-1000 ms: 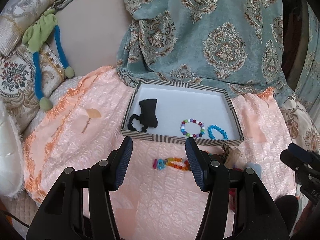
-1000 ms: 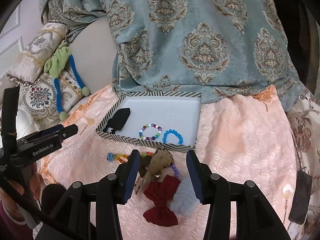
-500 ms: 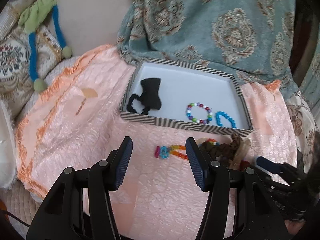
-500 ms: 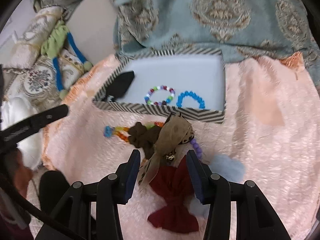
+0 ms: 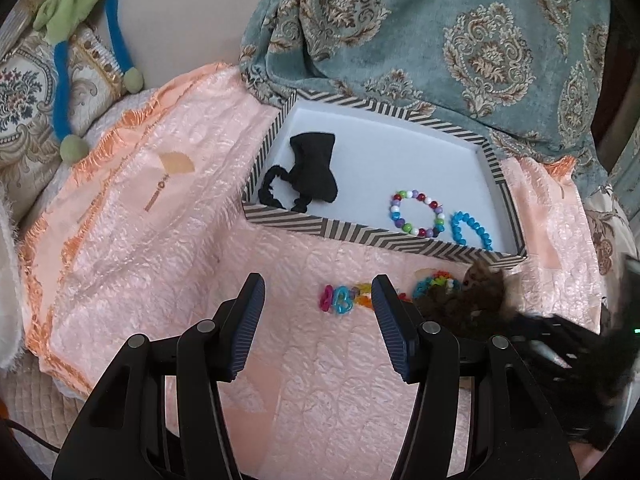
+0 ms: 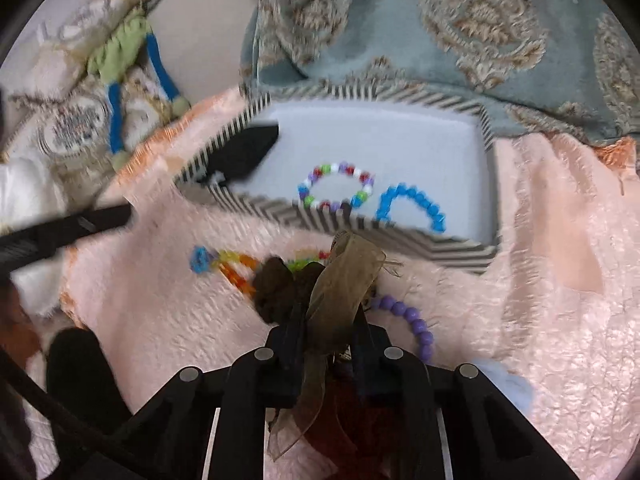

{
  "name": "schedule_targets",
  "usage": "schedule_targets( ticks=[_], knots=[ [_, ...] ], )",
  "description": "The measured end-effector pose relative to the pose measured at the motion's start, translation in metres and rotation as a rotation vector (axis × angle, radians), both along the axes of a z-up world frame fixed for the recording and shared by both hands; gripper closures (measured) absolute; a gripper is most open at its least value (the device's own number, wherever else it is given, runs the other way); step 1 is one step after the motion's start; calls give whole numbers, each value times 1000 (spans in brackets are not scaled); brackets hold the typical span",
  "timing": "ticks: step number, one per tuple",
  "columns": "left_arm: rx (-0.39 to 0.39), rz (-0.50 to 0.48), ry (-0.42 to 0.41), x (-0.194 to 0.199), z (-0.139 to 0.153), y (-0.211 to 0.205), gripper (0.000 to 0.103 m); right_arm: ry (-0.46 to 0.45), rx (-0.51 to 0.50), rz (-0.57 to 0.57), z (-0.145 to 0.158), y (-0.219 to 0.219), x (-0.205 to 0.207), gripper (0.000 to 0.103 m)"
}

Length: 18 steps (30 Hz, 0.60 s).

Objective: Organize jewelry
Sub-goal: 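Grasp the brown leopard-bow scrunchie with the right tool while the left moves over the rainbow bracelet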

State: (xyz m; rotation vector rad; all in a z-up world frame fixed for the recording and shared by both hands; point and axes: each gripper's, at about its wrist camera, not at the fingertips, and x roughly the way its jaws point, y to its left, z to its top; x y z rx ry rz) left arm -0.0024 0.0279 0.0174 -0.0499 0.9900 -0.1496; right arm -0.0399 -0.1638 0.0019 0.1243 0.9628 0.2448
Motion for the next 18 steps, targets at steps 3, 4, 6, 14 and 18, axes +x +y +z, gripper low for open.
schedule_targets(
  ticks=[3,4,6,14,18],
  knots=[
    [-17,-6,29,5,-8,-3,45,-47,38,-38,21,-19,-8,85],
    [-21,-10,38,7,-11,-5,43,-54,53,-51,27,-24,-9,85],
    [-27,-14,62,12,-19,-9,42,-62,84,-76,35,-35,-10,85],
    [22,-21,155,35,-61,-21,42,-64,142,-105,46,-50,-12,85],
    [73,-87,186,40,-79,-34,42,-59,150,-97,44,-50,-10,85]
  ],
)
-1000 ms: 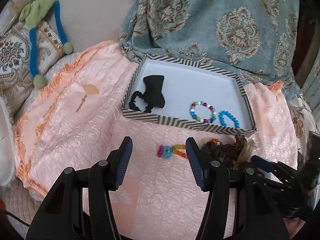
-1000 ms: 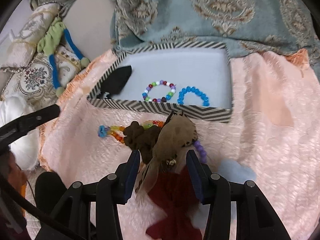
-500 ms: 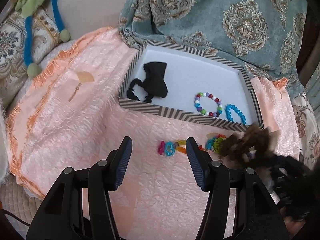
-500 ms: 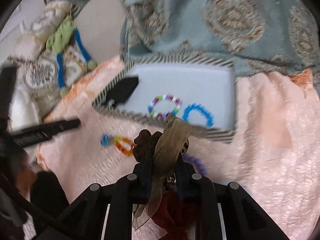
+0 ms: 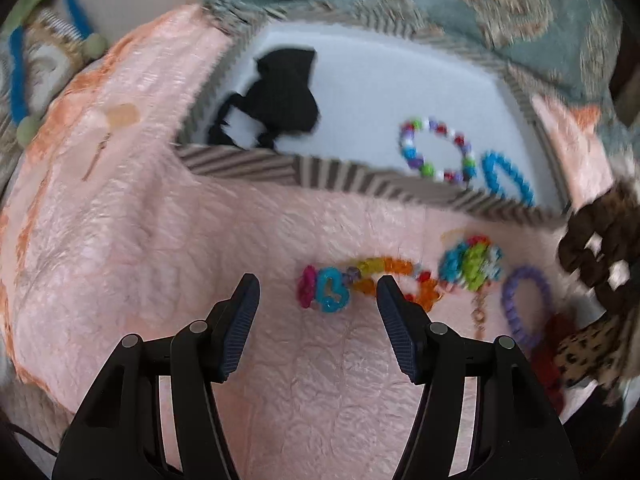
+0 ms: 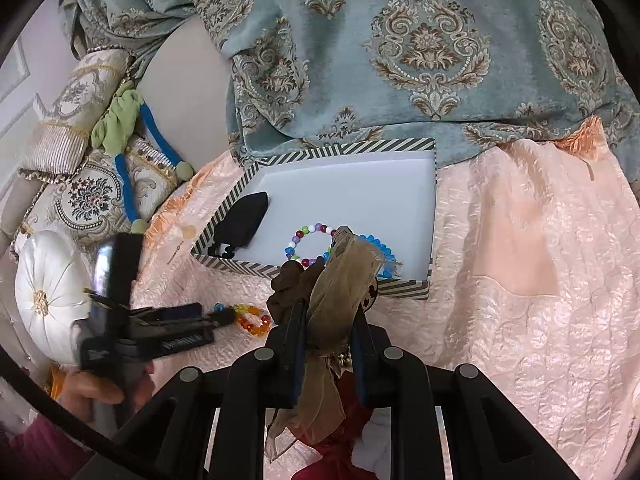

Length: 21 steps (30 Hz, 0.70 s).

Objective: Organize jewelry
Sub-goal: 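Grasp the brown leopard-bow scrunchie with the right tool while the left moves over the rainbow bracelet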

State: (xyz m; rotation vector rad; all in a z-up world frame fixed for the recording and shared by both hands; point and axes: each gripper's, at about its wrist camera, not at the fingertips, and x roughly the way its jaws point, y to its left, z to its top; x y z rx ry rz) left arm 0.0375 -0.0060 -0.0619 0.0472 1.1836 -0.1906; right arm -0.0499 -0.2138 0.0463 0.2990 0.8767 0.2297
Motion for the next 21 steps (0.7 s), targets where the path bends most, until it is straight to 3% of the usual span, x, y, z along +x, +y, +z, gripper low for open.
schedule_targets(
  ticks=[2,4,6,9,15,19,20,21],
  knots=[
    [12,-11,8,3,-9,-3,43,-2,9,3,0,0,1,85],
    [10,-2,-19,5,-9,-1,58,-4,12,5,0,1,2,85],
    [-8,-1,-15,6,-6,1,84,-5,11,7,1,2,3,85],
    [-15,-9,-30,5,2,4,93,-8,9,8,2,2,3,85],
    [-52,-27,-75,-5,24,9,96,-26,9,9,10,4,-2,85],
    [-119,-3,-48,-5,29,15,95,-30,11,8,12,3,-4,85],
    [-137,17,-38,-3,29,18,89,-30,13,7,12,3,-4,85],
    [-146,37,-32,-2,27,18,70,-28,15,9,12,4,-5,85]
  ],
)
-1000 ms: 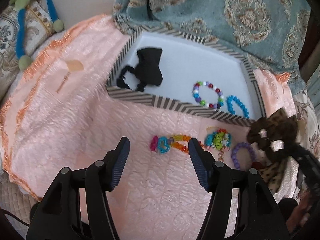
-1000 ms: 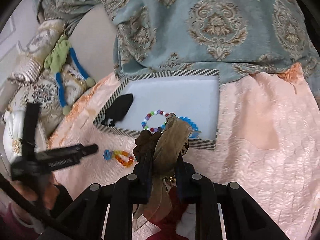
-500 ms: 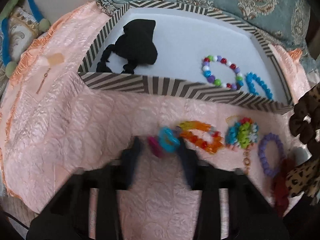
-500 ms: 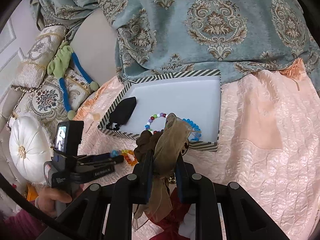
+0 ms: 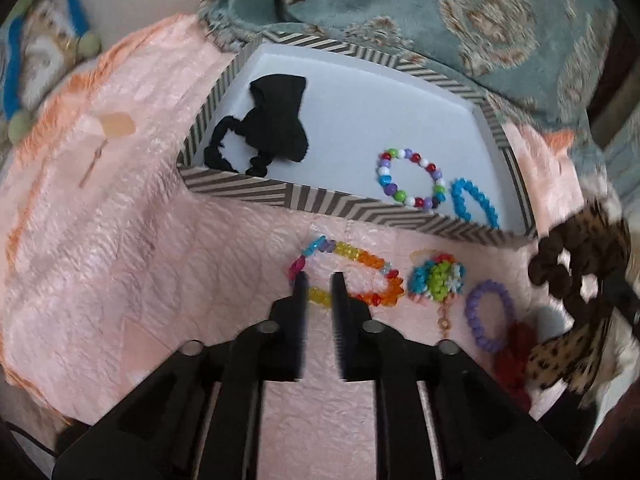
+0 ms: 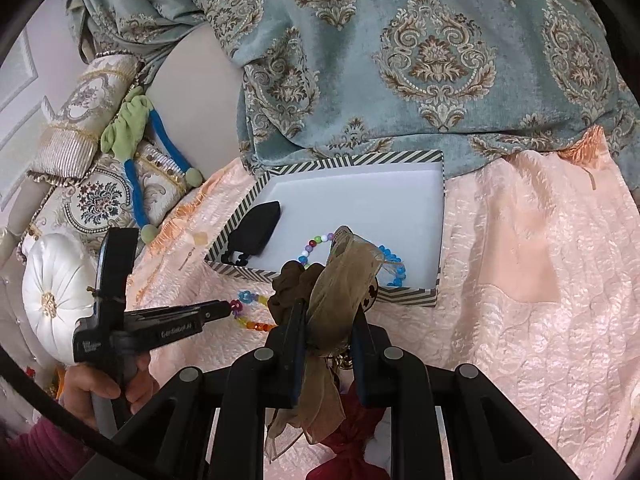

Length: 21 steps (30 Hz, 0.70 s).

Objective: Organize jewelry
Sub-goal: 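Grasp the brown leopard-bow scrunchie with the right tool while the left moves over the rainbow bracelet, then grasp the rainbow crystal bead bracelet with the left tool while the right holds the scrunchie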

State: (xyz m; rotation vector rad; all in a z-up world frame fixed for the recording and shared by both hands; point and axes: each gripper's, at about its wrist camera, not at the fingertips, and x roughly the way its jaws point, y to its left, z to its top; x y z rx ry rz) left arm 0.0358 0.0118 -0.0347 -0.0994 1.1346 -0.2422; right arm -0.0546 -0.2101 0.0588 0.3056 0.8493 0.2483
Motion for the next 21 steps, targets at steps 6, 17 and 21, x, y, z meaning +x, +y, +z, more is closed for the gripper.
schedule_targets(
  ticks=[6,17,21],
  knots=[
    [39,85,8,17,-14,2,53,4,3,17,0,2,-1,85],
    [86,33,-10,11,-10,-2,94,-24,7,24,8,4,-1,85],
    [67,0,-71,-2,20,-4,94,-40,6,21,16,4,-2,85]
  ],
)
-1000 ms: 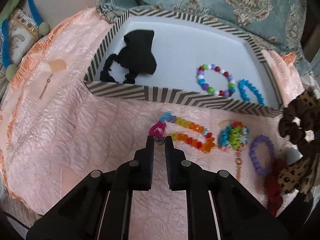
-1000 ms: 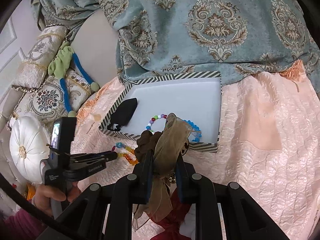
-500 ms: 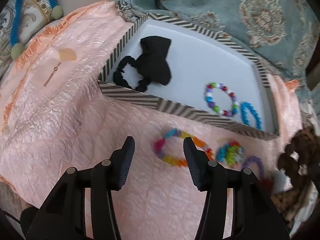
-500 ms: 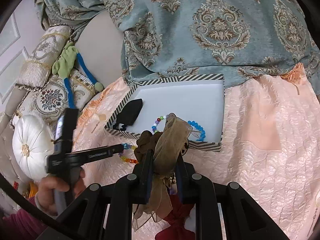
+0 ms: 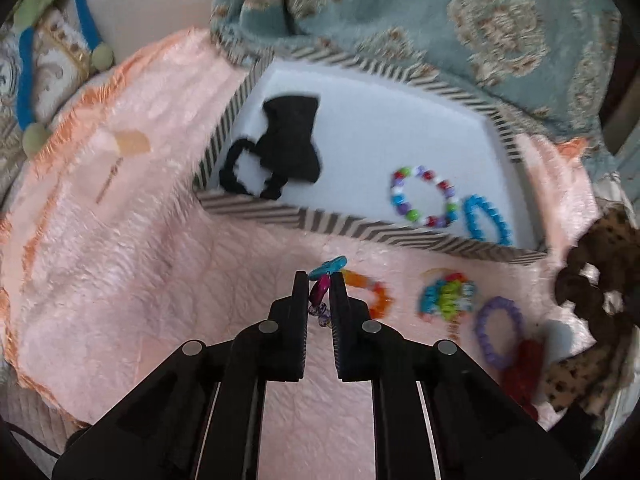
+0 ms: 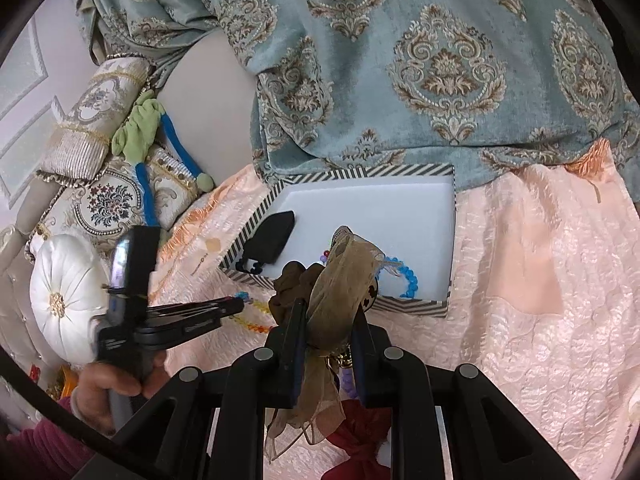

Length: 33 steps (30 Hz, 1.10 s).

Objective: Organize jewelry
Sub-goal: 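Grasp the rainbow crystal bead bracelet with the left tool while the right holds the scrunchie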

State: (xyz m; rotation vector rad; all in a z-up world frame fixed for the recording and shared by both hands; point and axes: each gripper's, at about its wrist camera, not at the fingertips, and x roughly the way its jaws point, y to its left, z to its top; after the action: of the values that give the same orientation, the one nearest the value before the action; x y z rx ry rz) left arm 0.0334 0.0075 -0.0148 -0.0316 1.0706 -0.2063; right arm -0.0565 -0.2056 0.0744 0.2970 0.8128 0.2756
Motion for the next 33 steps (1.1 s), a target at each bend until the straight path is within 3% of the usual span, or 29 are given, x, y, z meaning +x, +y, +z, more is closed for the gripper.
schedule_targets(
  ticks=[7,11,14,17,22,25,26,28,29,33],
  knots=[
    [0,-29,-123,-18,51,-6,94,-30,-10,-11,15,-1,-2,85],
    [2,-39,-143,-17,61,-5,94,-37,-12,-18,19,-3,-4,85],
    [15,-35,-102,-14,49,-4,90,-37,-13,-15,19,-2,-7,85],
    [37,-5,-47,-8,22,1,50,-19,-7,-7,14,0,-6,84],
    [92,21,44,10,-29,4,49,3,-4,3,7,3,-3,85],
    [115,27,77,23,-52,5,54,6,-6,10,7,4,-3,85],
    [123,20,77,25,-56,4,68,6,-8,12,7,4,-3,85],
    [123,9,60,27,-57,2,81,5,-10,11,7,3,-2,85],
    [121,0,59,27,-55,2,94,4,-8,8,7,2,-1,85],
    [70,-25,53,20,-40,2,95,-1,3,-1,8,-1,1,85]
  ],
)
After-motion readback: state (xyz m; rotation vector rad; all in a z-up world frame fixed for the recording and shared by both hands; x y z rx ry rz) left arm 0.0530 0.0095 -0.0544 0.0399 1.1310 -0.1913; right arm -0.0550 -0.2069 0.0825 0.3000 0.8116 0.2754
